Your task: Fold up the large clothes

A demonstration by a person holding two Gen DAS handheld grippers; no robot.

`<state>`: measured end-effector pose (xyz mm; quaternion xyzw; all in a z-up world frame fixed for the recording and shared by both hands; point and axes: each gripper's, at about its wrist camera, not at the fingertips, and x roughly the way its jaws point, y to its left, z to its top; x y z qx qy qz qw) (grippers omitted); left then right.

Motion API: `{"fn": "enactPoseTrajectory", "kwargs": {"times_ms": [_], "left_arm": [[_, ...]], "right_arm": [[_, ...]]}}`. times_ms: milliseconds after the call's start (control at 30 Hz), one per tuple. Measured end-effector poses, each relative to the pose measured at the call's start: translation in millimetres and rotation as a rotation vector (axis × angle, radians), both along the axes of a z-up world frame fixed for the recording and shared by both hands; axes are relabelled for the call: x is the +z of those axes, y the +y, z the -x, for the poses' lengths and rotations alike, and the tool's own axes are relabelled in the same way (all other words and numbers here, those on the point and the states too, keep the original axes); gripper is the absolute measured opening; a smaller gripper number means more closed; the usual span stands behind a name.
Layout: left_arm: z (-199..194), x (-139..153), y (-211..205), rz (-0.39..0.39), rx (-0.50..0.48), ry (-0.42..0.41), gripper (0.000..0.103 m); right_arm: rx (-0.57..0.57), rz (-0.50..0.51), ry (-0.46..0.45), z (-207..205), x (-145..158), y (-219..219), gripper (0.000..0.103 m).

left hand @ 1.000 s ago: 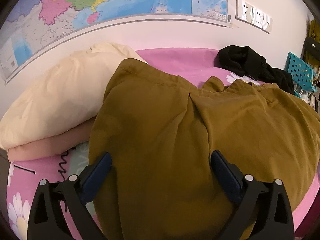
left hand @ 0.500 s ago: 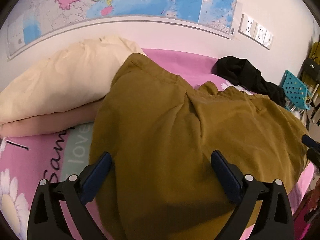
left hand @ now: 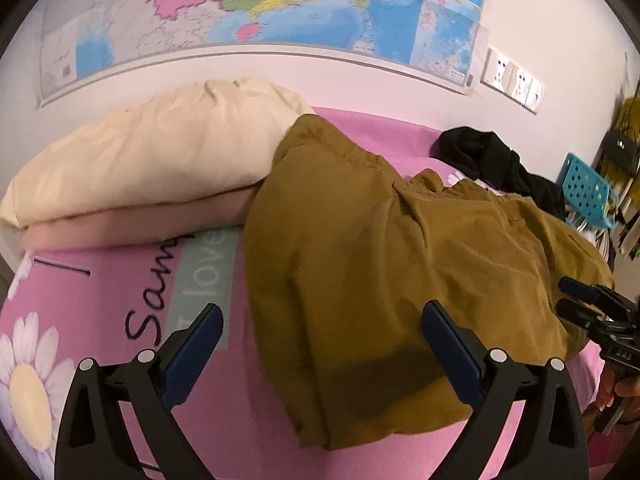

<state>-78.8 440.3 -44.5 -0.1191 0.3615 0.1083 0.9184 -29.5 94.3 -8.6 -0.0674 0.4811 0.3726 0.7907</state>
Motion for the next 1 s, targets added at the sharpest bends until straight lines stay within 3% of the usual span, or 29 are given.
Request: {"fn": "enactPoseTrajectory", "kwargs": {"times_ms": [133, 300, 600, 733, 1000], "left_arm": [[6, -2, 1, 0.002, 0.011, -0.001, 0.096], [12, 2, -2, -0.019, 0.025, -0.003, 0.096], [28, 4, -3, -0.017, 0.037, -0.017, 0.096], [32, 4, -3, -0.015, 0.036, -0.017, 0.096], [45, -3, 5, 0.041, 0.03, -0.006, 0.096]], "right_arm": [[0.097, -0.051, -0.045, 15, 24, 16, 0.069], [0.223, -0.042, -0.098, 36, 33, 44, 0.072], [0.398, 0.063, -0.141, 65, 16, 82, 0.082], [0.461, 0.15, -0.203, 80, 2, 97, 0.086], [0.496, 0.236, -0.294, 91, -16, 110, 0.087]]}}
